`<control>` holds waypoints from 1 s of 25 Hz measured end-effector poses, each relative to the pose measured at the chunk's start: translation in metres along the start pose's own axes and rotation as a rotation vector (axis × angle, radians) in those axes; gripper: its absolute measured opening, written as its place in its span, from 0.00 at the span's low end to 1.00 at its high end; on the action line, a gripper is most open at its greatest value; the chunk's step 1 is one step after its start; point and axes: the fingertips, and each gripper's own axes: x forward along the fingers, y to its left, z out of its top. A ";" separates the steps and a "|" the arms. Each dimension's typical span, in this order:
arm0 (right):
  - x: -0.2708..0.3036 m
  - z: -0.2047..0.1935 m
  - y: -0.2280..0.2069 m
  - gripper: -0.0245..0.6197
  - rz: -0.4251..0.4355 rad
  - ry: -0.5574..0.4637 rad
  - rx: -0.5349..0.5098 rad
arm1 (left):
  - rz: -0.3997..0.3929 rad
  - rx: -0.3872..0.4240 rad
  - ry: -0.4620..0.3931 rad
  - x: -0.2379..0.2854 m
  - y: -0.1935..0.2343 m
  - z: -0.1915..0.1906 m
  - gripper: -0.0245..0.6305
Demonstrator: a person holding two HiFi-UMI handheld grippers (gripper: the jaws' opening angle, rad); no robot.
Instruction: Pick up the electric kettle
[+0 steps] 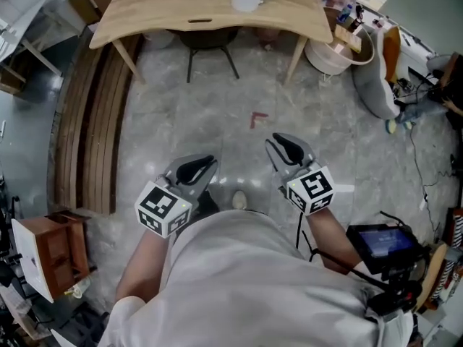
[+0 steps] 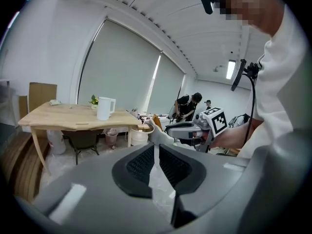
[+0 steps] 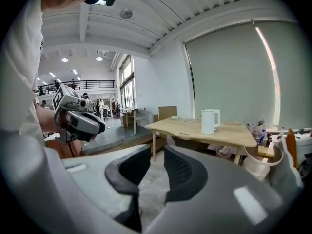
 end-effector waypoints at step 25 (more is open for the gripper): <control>0.279 0.088 -0.229 0.15 -0.373 0.049 0.071 | -0.222 0.071 0.033 0.149 0.309 0.122 0.10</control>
